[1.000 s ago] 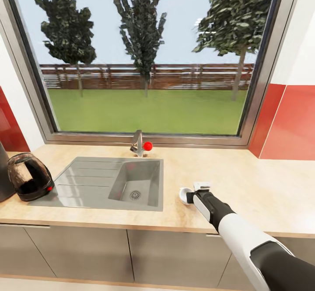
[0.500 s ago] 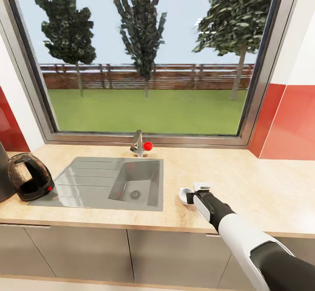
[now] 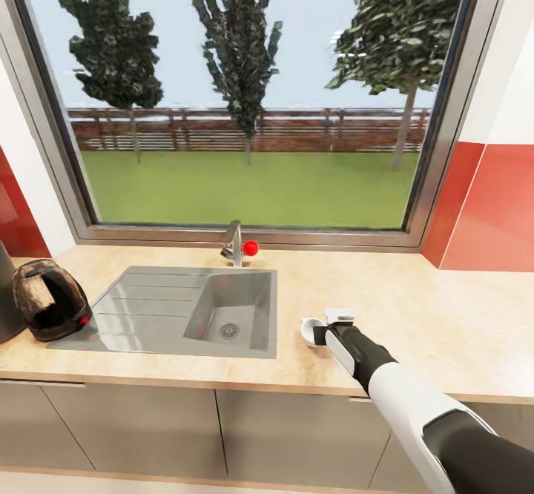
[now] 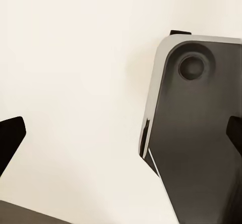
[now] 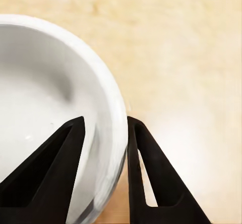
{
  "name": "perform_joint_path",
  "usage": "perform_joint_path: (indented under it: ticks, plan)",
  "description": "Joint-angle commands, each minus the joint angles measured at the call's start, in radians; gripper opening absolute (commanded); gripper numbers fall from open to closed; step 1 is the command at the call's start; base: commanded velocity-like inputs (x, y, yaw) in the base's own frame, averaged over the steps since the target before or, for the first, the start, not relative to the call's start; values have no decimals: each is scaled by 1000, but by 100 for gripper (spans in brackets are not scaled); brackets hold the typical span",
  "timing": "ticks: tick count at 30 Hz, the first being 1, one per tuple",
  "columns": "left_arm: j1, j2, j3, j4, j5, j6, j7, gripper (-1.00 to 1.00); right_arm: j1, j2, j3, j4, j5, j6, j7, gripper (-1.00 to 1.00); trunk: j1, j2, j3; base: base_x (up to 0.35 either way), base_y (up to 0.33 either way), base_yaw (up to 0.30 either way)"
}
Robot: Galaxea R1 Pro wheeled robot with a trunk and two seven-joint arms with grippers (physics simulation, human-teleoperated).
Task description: Set up a coffee station on the kitchen countertop: keep the coffee maker on the countertop, move the bottle of coffee from the kitchen shelf to the counter next to the coffee maker, place a paper coffee filter on top of the coffee maker, put the saucer next to the coffee maker with the coffee cup on the saucer, and place the electric kettle next to the coffee maker.
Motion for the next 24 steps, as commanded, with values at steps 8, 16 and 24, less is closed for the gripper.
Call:
perform_joint_path:
  ticks: [8, 16, 24]
  plan:
    - [0, -1, 7, -1, -10, -7, 3, 100, -1, 34, 8, -113, -4, 13, -14, -100, 1, -2, -2, 0, 0, 0]
    - [-2, -6, 12, -4, -9, -15, 4, 100, -1, 61, 10, -145, -3, 15, -13, -100, 1, -2, -2, 0, 0, 0]
    - [-5, -6, 21, -20, -3, -23, 4, 100, -1, 85, 13, -145, -2, 16, -15, -100, 1, -2, -2, 0, 2, 0]
